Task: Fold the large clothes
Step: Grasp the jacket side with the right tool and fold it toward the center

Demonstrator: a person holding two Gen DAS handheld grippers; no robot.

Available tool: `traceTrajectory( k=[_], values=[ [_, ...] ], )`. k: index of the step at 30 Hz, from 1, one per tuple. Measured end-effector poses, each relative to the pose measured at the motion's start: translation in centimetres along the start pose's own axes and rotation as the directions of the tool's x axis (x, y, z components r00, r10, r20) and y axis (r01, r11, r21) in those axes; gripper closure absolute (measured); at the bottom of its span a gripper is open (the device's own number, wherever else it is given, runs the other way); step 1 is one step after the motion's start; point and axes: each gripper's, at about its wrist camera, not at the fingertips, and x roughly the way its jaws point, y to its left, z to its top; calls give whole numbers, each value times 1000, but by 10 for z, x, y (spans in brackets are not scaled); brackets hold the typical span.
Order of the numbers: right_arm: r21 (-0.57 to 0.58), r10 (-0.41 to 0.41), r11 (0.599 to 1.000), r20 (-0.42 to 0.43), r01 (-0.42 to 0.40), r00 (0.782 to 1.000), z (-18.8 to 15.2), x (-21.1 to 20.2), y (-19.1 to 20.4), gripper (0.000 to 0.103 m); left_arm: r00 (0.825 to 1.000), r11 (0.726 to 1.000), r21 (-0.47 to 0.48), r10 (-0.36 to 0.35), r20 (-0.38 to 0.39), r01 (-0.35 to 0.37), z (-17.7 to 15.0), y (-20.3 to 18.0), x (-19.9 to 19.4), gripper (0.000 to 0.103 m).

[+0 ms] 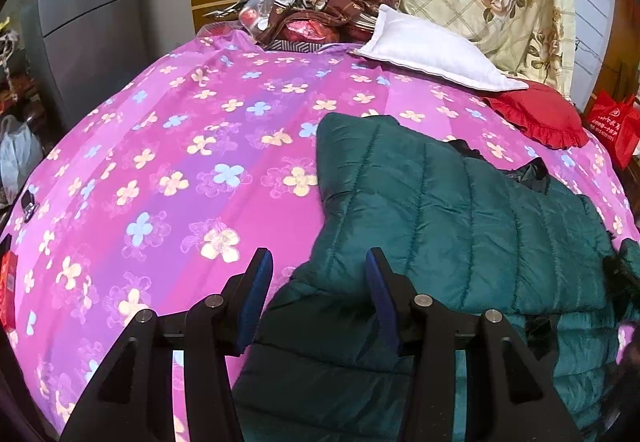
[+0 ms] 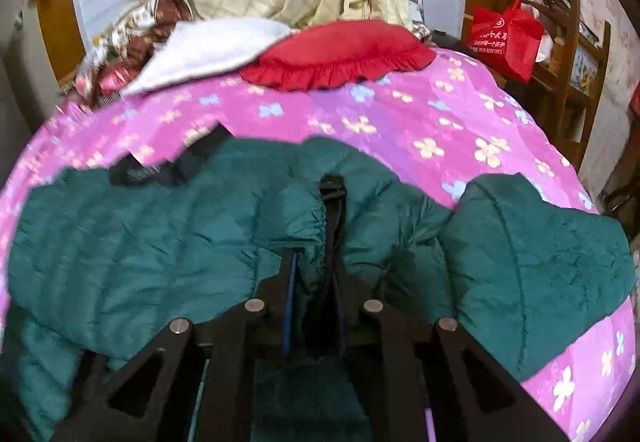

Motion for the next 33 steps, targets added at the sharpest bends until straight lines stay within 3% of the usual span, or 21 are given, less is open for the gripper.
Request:
traceTrajectory(
  k=[3,5,7,12,14,18,22,27,33],
  values=[
    [-18,-20,1000,-27,19,999,-3,5,-1,70,1000,1000,2,-5,22,5,4,-2,-4,78],
    [-9,-27,1000,-15,27,1000,-3,-6,-3,51,1000,1000,-3,-10,28,10,9,-3,-3,78],
    [-2,-34,999,15,34,999,-3,-24,-2,46,1000,1000,-7,-12,29,12,14,-5,0,78],
    [-60,129,990,61,-125,990,6,-57,32,45,1000,1000,-25,-5,30,6,24,-11,14,78],
    [-104,237,967,30,-233,971,8,-54,57,45,1000,1000,-20,-6,11,7,24,-14,23,78],
    [-179,315,931,-45,-318,948,5,-31,104,45,1000,1000,0,12,-26,-12,18,-20,41,78],
    [-206,278,935,-86,-290,957,1,-1,129,45,999,1000,-19,4,-45,-4,11,-20,54,77],
    [-188,225,953,-88,-238,970,1,31,129,45,999,1000,-9,15,-34,-15,8,-24,60,74],
    [-157,236,955,-111,-251,966,10,35,125,44,999,1000,-6,26,-33,-26,6,-25,63,72]
  ],
)
